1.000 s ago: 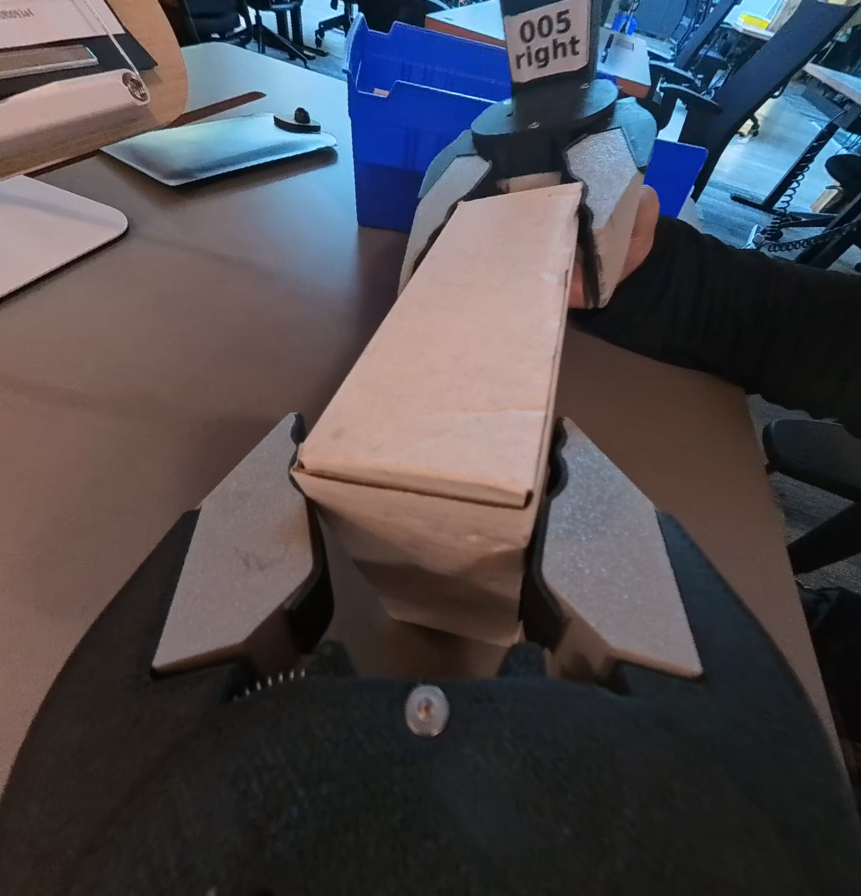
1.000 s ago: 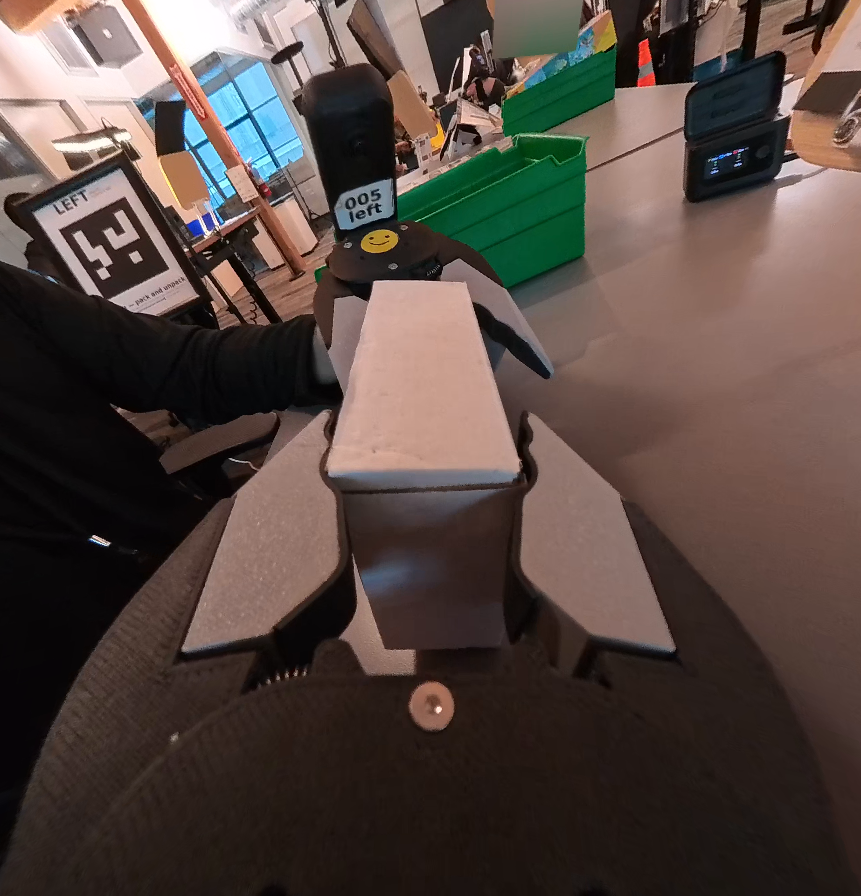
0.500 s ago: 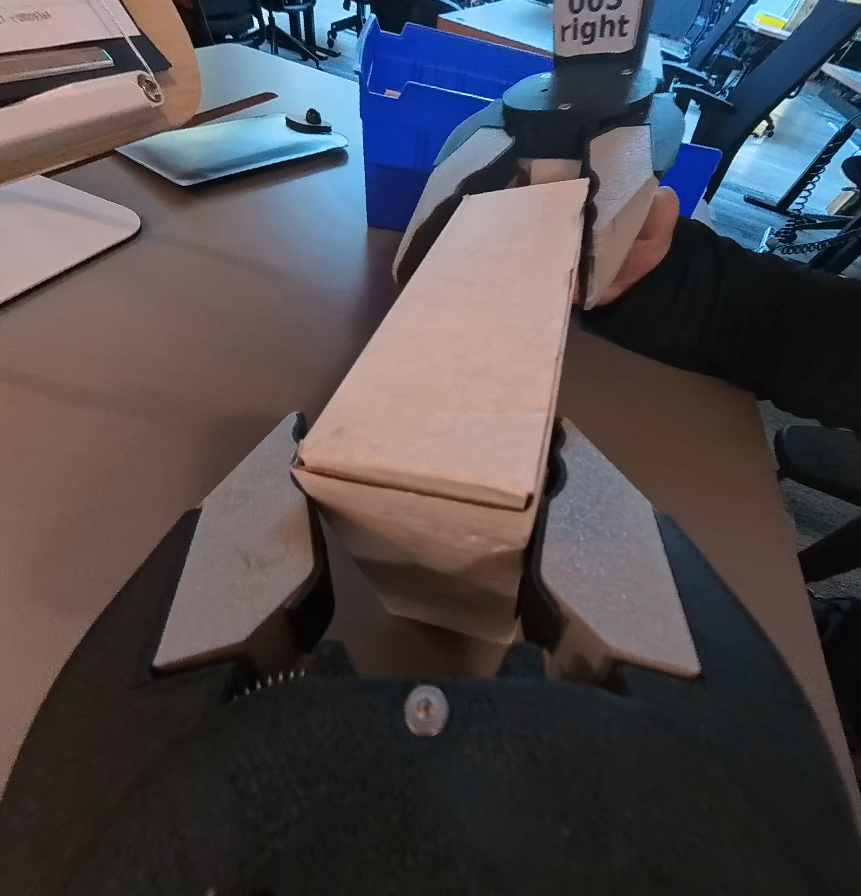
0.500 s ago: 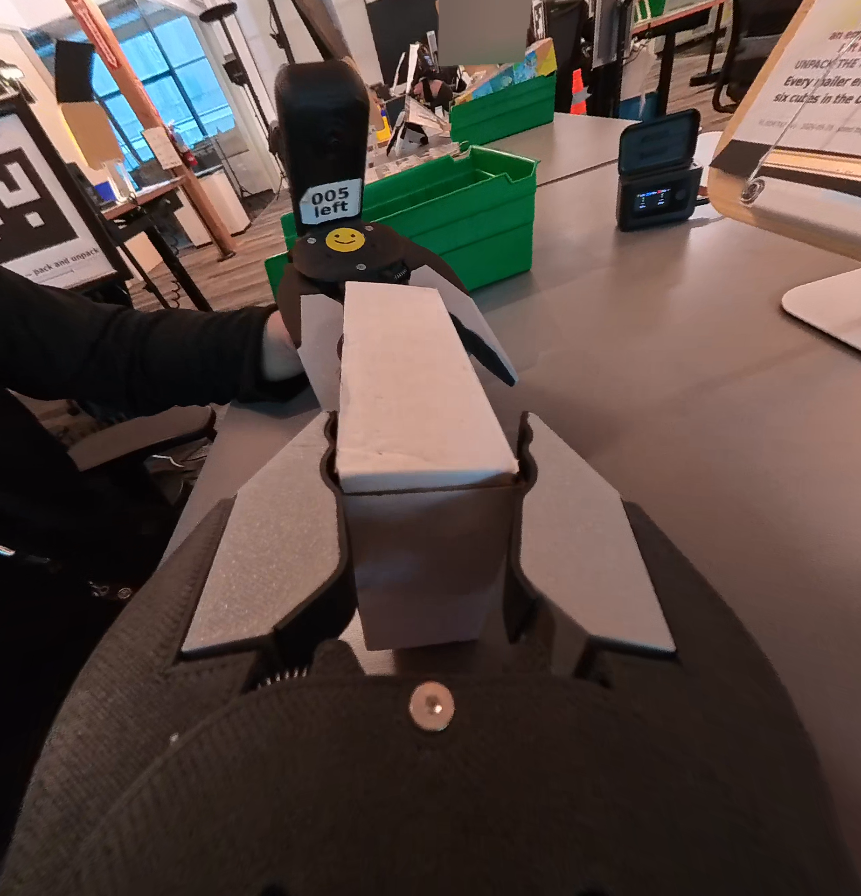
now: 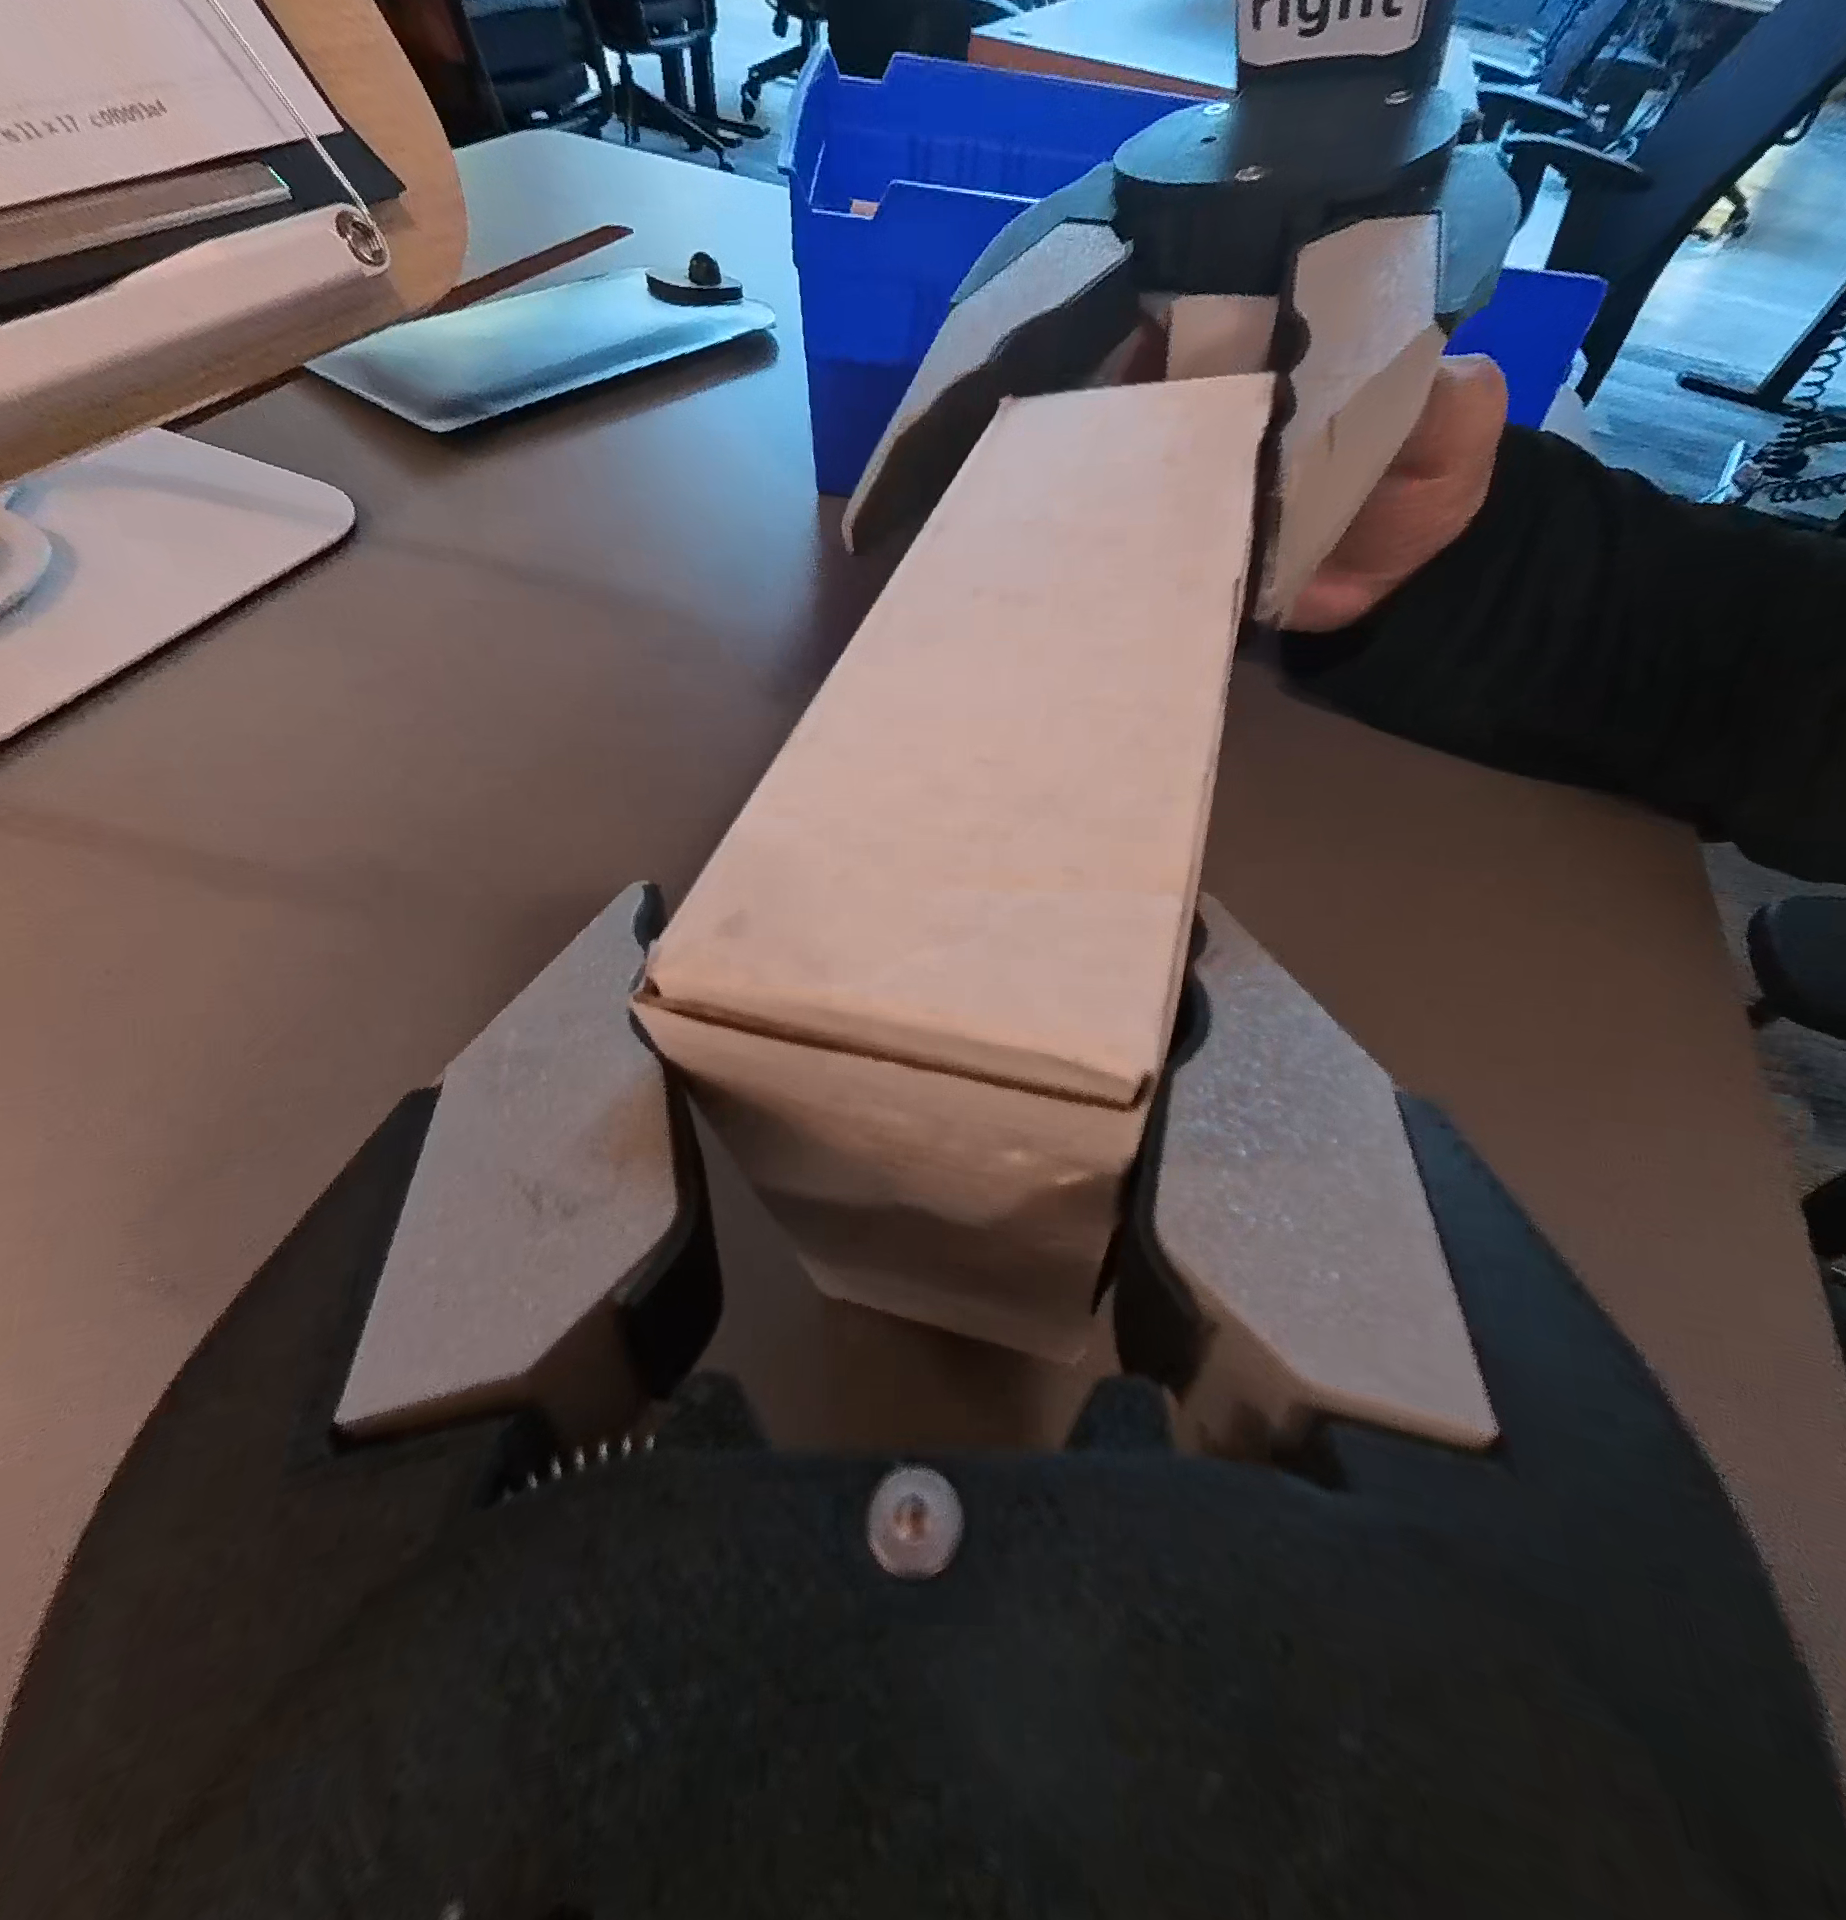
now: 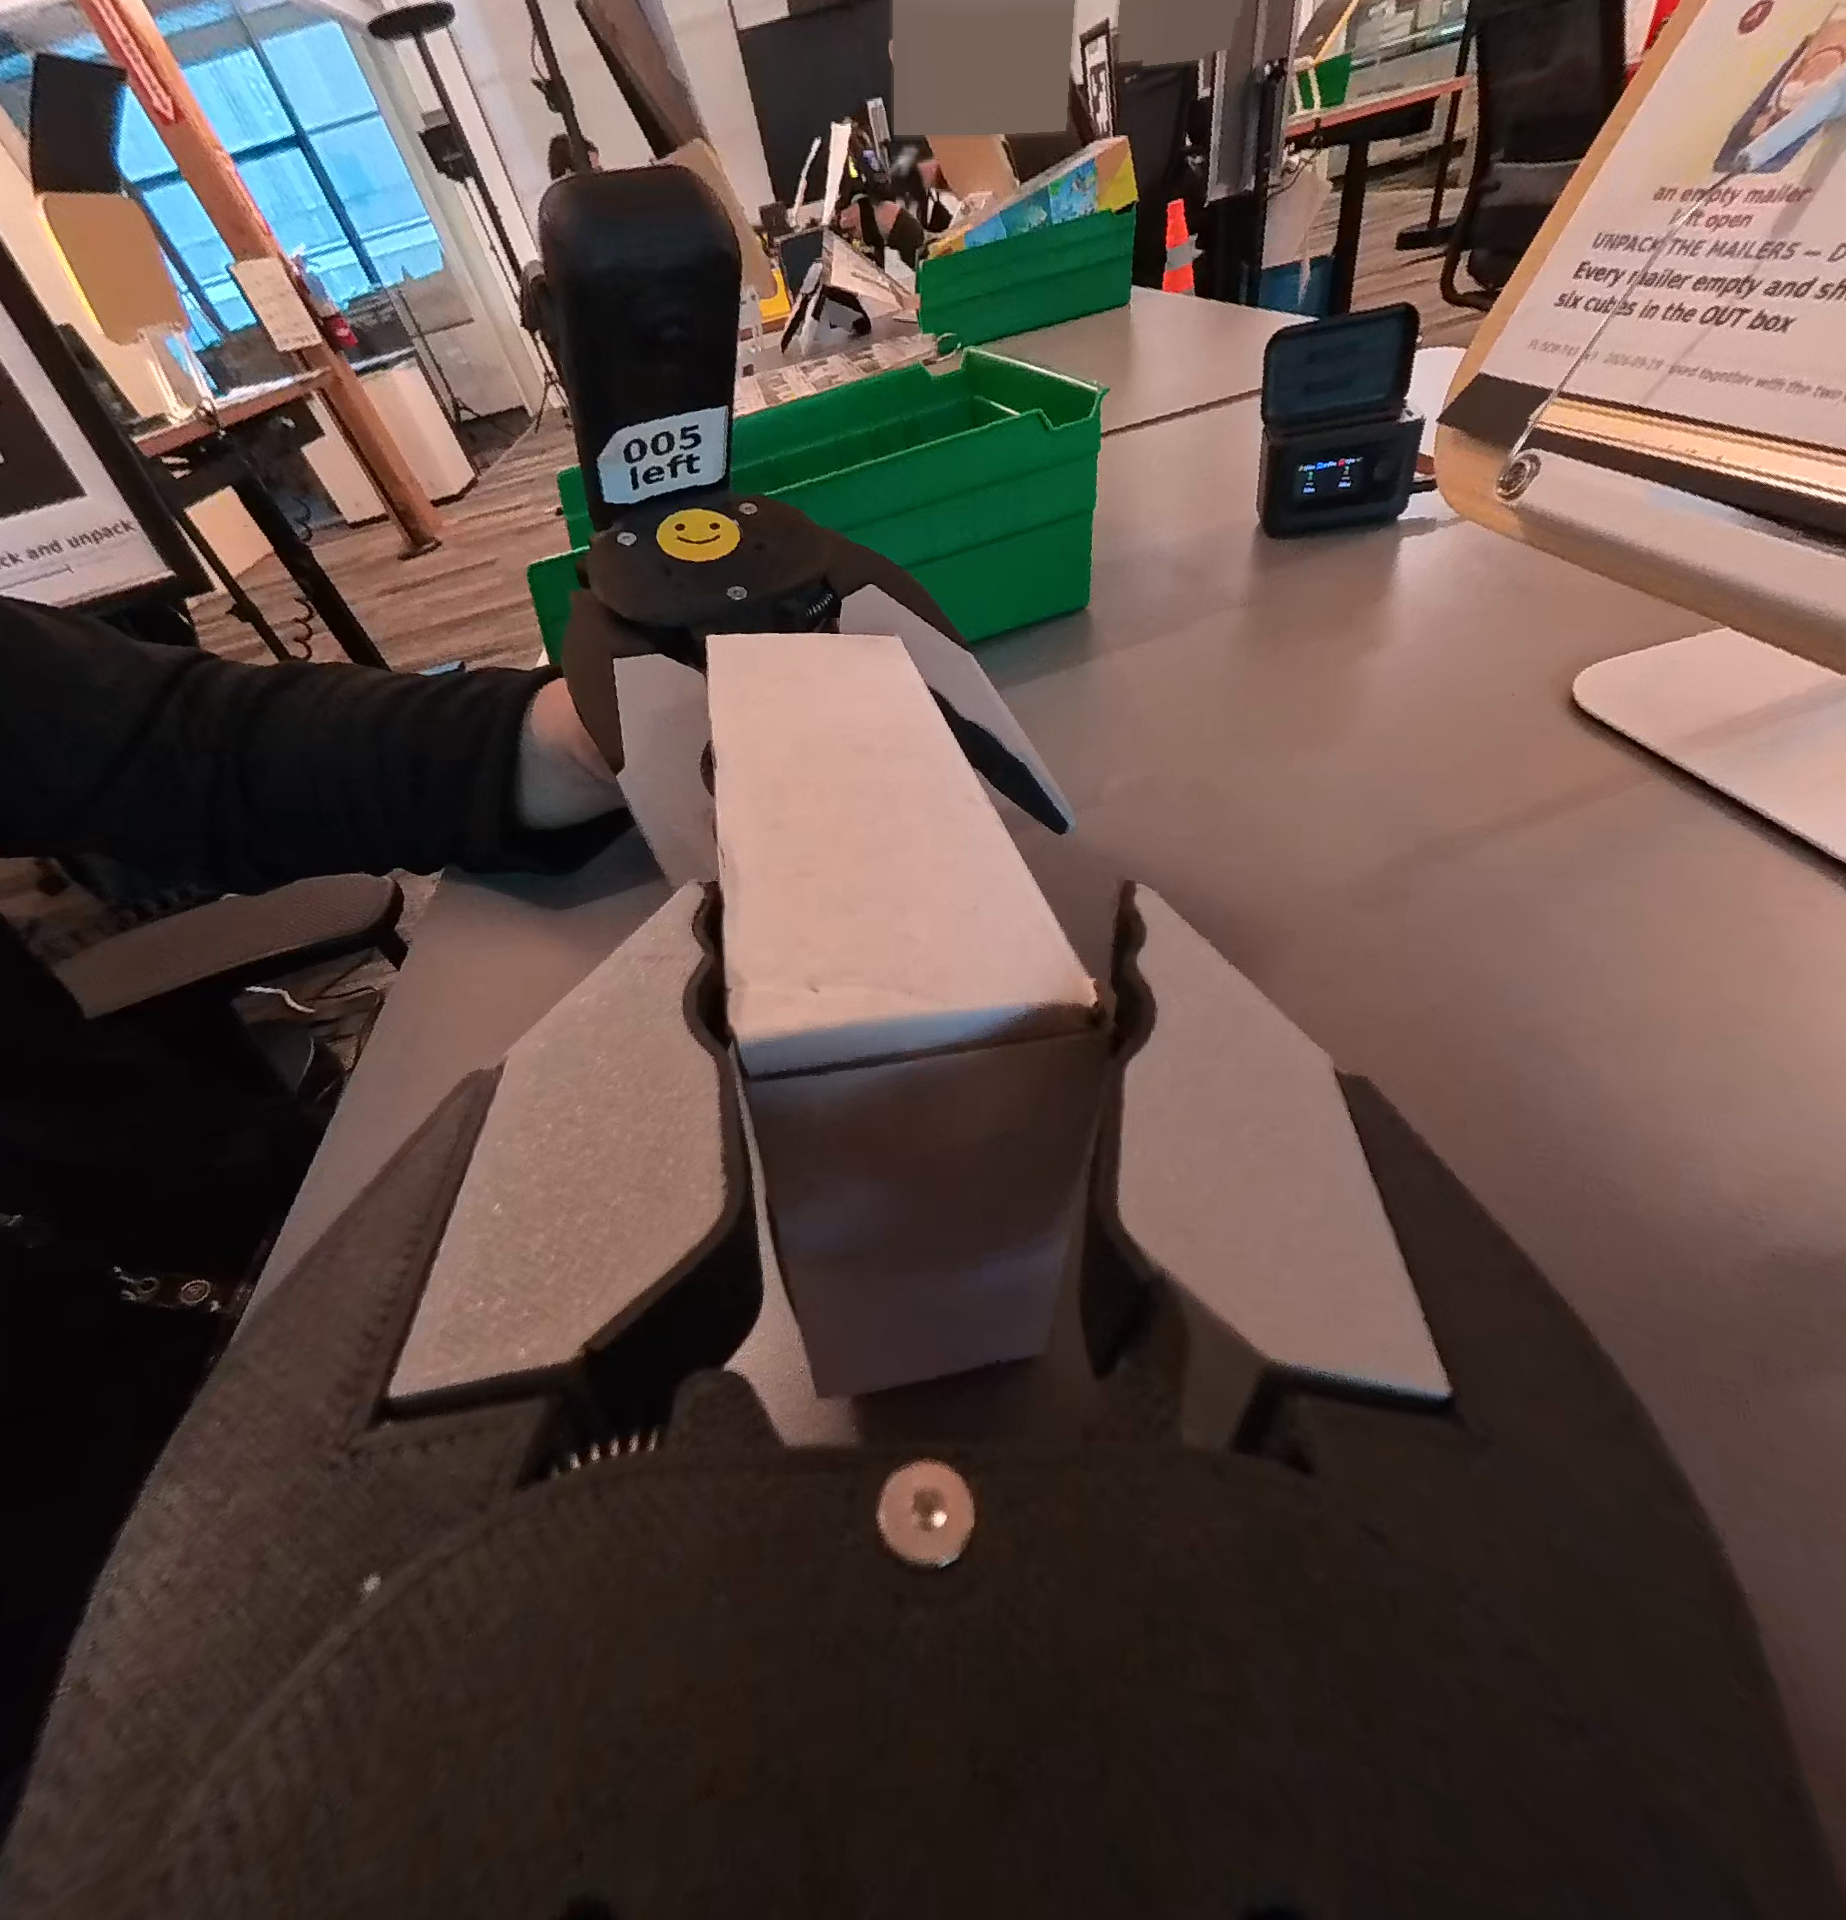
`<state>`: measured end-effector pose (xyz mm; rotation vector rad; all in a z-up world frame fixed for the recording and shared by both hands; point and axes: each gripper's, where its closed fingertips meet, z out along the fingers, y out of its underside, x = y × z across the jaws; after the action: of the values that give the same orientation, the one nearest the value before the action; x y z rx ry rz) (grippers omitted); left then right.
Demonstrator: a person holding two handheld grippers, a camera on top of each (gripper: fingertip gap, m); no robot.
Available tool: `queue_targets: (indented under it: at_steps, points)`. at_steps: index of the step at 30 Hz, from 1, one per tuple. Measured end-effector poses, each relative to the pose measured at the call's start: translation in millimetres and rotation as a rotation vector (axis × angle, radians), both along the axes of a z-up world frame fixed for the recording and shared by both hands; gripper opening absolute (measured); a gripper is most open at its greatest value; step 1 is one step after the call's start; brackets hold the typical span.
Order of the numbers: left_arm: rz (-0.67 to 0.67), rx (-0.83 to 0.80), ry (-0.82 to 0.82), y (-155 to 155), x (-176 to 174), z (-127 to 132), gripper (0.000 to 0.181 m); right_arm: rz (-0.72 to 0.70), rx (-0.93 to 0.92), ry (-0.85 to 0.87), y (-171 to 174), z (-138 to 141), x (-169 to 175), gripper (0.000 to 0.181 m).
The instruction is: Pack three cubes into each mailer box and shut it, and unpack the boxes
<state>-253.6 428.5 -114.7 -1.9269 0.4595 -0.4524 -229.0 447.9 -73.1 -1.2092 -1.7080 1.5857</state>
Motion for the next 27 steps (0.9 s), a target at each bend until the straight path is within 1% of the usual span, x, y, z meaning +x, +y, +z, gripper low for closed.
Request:
queue_targets:
  at_steps: [5,8,10,14,16,20,21,23,25,27]
  points:
    - [0.004,-0.003,0.001,0.4,-1.5,-0.4,0.096,-0.016,-0.002,0.017,3.4,3.3,0.3,0.071]
    - [0.014,-0.004,-0.006,1.3,-3.6,-0.1,0.096,-0.034,-0.027,0.059,9.3,12.7,3.3,0.062]
    - [0.018,-0.006,-0.013,1.6,-4.6,0.3,0.096,-0.051,-0.047,0.083,14.2,18.2,4.9,0.060]
    - [0.035,0.000,-0.007,2.5,-6.4,0.6,0.096,-0.075,-0.030,0.102,17.5,20.6,4.9,0.052]
    - [0.042,0.001,-0.008,3.1,-7.6,0.7,0.096,-0.115,0.023,0.111,20.7,20.5,3.7,0.047]
    - [0.049,-0.016,-0.040,4.5,-9.9,0.7,0.095,-0.221,0.160,0.148,27.7,26.2,1.7,0.052]
    - [0.056,-0.019,-0.050,4.9,-11.1,1.0,0.095,-0.237,0.183,0.159,27.2,29.1,1.7,0.056]
    - [0.067,-0.025,-0.067,5.6,-12.9,1.3,0.095,-0.248,0.237,0.169,22.3,32.0,1.5,0.058]
    - [0.074,-0.026,-0.070,5.9,-13.2,1.4,0.095,-0.263,0.331,0.156,16.7,28.9,-1.0,0.058]
    - [0.078,-0.025,-0.065,6.0,-13.0,1.2,0.095,-0.309,0.451,0.151,14.8,26.0,-5.1,0.056]
